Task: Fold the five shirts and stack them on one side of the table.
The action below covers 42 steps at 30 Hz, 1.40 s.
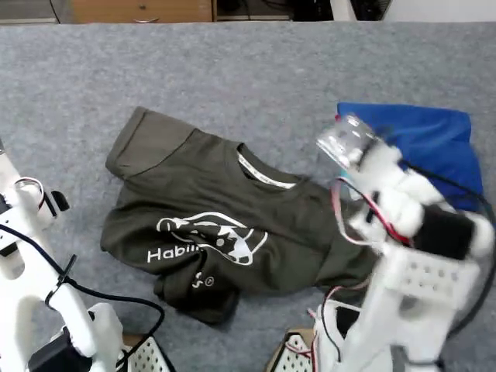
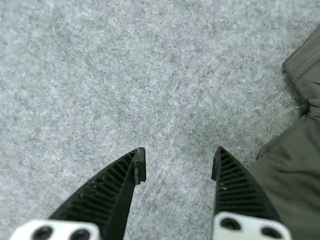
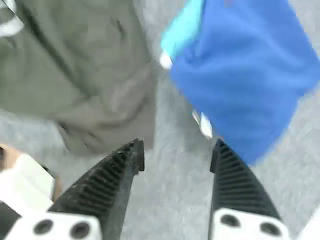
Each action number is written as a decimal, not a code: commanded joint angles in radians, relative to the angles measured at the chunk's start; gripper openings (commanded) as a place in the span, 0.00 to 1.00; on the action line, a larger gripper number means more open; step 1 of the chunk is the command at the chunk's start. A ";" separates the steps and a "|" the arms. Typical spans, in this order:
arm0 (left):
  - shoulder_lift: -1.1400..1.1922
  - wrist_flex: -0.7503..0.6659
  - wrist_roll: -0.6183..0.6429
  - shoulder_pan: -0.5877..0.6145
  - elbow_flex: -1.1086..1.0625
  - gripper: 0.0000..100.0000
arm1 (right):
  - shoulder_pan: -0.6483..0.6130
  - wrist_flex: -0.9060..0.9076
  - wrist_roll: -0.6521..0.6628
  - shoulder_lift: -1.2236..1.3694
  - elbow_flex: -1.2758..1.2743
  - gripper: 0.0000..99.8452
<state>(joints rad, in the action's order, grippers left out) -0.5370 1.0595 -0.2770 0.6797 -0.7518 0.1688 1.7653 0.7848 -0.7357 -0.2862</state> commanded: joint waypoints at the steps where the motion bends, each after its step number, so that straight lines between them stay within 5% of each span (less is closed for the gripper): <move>1: 0.001 -0.011 -0.006 -0.011 0.043 0.22 | -0.292 -0.083 -0.204 0.214 0.053 0.22; 6: 0.001 0.015 -0.005 -0.017 0.043 0.22 | -0.542 -0.308 -0.293 0.642 0.246 0.22; 10: 0.001 0.017 -0.009 -0.006 0.038 0.22 | -0.608 -0.316 -0.356 1.036 0.598 0.22; 20: 0.001 0.009 -0.009 0.018 -0.009 0.22 | -0.702 -0.038 -0.373 1.842 1.620 0.22; 24: 0.001 0.009 -0.005 0.017 -0.020 0.22 | -0.671 0.023 -0.373 2.058 1.850 0.22; 31: 0.001 0.006 -0.009 0.015 -0.017 0.22 | -0.588 0.023 -0.427 2.026 1.735 0.00; 35: 0.001 -0.034 -0.011 0.015 -0.029 0.22 | -0.539 0.025 -0.491 1.868 1.449 0.00; 42: 0.001 -0.040 -0.043 0.015 -0.023 0.22 | -0.452 -0.008 -0.393 1.523 0.843 0.00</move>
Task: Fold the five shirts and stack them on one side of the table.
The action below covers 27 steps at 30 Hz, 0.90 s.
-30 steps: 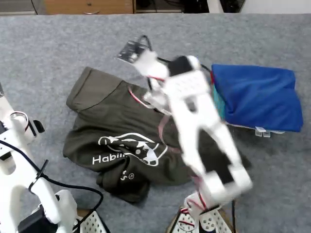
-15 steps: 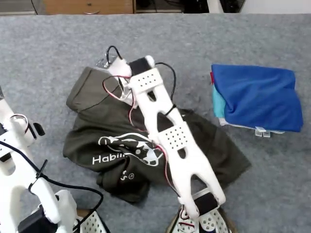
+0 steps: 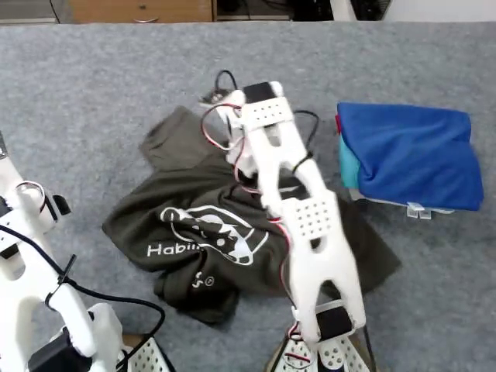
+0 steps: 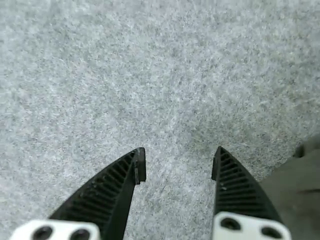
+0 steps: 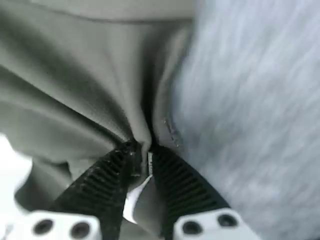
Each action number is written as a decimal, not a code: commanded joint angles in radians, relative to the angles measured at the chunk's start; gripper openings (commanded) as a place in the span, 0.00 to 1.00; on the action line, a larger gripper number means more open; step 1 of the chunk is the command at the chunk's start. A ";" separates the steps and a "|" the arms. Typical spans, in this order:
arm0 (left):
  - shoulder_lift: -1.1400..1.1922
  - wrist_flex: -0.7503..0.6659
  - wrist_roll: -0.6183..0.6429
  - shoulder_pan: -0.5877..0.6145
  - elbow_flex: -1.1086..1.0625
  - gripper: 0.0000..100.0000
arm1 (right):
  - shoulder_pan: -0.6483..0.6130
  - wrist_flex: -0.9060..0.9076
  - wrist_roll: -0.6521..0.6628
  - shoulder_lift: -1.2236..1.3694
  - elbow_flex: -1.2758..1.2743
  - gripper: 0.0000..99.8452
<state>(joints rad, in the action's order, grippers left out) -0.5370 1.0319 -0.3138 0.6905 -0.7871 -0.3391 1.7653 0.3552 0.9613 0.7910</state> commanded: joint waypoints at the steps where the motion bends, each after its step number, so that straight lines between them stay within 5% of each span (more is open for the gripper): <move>1: 0.001 -0.014 -0.006 0.005 0.014 0.22 | 0.067 -0.020 0.055 -0.225 -0.315 0.00; 10: 0.001 -0.014 -0.002 -0.083 0.012 0.22 | -0.054 -0.292 0.126 -0.754 -1.075 0.01; 13: 0.001 -0.014 -0.002 -0.100 0.014 0.22 | -0.093 -0.333 0.124 -0.895 -1.207 0.12; 17: 0.001 -0.014 -0.002 -0.115 0.014 0.22 | -0.094 -0.321 0.127 -1.055 -1.218 0.27; 22: 0.001 -0.014 -0.002 -0.117 0.012 0.22 | -0.051 -0.285 0.112 -1.158 -1.033 0.15; 27: 0.001 -0.011 -0.002 -0.117 0.005 0.22 | -0.036 -0.285 0.092 -1.024 -0.812 0.25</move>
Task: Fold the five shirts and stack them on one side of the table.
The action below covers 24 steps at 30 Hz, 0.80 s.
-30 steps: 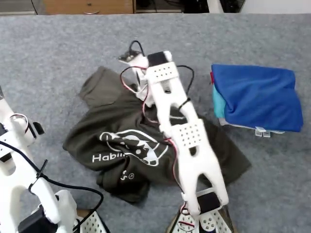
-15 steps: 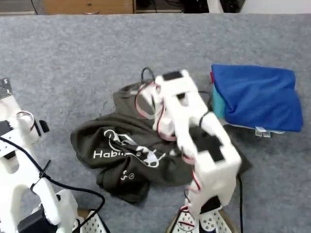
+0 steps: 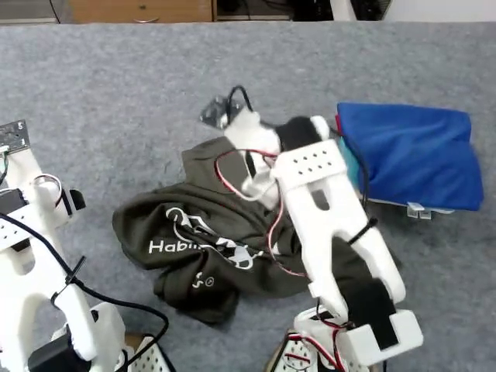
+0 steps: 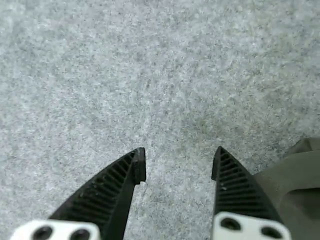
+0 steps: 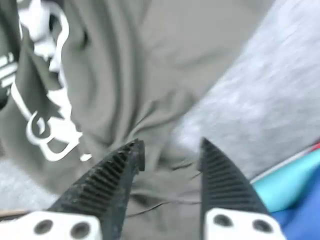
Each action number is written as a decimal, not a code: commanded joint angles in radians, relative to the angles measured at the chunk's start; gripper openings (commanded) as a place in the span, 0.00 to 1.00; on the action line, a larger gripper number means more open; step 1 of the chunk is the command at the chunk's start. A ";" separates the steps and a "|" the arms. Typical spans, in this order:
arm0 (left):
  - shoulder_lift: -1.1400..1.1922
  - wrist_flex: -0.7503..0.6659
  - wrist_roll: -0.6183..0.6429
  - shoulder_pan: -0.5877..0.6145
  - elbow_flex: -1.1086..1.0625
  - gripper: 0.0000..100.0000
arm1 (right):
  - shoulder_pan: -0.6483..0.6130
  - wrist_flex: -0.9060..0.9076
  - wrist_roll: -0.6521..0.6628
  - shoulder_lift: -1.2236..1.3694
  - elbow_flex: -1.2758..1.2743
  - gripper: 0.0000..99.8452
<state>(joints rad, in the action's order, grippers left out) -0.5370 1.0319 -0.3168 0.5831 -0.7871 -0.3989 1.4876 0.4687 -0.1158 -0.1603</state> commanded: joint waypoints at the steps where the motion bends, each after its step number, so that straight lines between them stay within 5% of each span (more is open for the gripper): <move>1: 0.001 -0.011 0.002 -0.009 0.005 0.22 | 0.027 -0.040 -0.044 0.101 0.182 0.25; 10: 0.001 -0.006 0.000 -0.006 -0.002 0.22 | 0.039 -0.071 -0.167 0.768 0.825 0.25; 20: -0.001 -0.006 -0.005 -0.002 -0.014 0.22 | 0.042 0.207 -0.227 1.461 1.750 0.25; 24: -0.001 -0.012 -0.005 -0.003 -0.014 0.22 | 0.042 0.219 -0.226 1.489 1.801 0.25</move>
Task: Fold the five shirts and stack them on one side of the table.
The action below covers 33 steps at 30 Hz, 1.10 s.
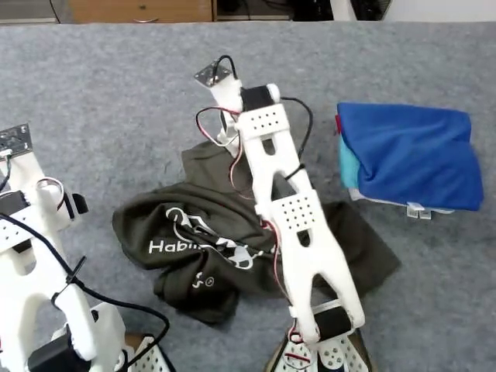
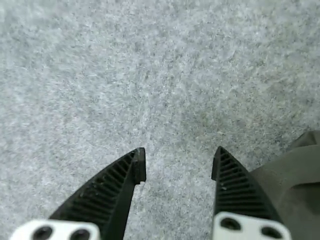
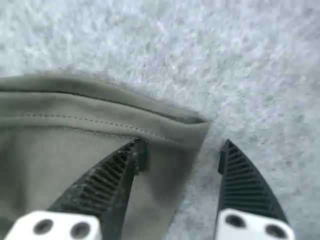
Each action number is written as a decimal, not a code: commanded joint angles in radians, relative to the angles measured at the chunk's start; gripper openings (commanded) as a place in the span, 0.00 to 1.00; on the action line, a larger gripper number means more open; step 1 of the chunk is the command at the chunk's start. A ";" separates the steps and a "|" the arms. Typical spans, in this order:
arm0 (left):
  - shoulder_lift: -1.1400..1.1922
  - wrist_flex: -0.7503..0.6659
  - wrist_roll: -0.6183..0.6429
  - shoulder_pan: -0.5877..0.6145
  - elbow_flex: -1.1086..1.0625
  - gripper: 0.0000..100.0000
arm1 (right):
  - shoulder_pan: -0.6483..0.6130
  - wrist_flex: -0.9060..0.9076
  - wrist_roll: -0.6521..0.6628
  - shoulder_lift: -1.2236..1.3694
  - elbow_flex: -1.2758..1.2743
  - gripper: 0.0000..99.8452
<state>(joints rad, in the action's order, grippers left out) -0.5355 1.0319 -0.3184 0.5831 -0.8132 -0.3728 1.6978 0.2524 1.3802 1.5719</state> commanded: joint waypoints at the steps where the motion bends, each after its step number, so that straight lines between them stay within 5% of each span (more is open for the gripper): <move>1: -0.002 -0.012 -0.003 -0.003 0.012 0.22 | 0.016 0.003 -0.009 -0.025 0.039 0.25; 11: -0.010 -0.005 -0.005 0.002 0.012 0.22 | -0.007 -0.095 0.126 -0.170 -0.269 0.24; 18: -0.012 0.041 -0.029 0.029 0.029 0.22 | -0.007 -0.120 0.120 -0.173 -0.275 0.00; 20: -0.012 0.055 -0.064 0.040 0.034 0.21 | -0.002 -0.138 0.117 -0.176 -0.275 0.01; 33: -0.010 0.175 -0.072 0.031 0.104 0.18 | 0.004 -0.049 0.117 -0.545 0.084 0.00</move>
<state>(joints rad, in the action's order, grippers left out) -0.5355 1.1715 -0.3874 0.6137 -0.7841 -0.3667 1.6395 0.3690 1.0595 1.5873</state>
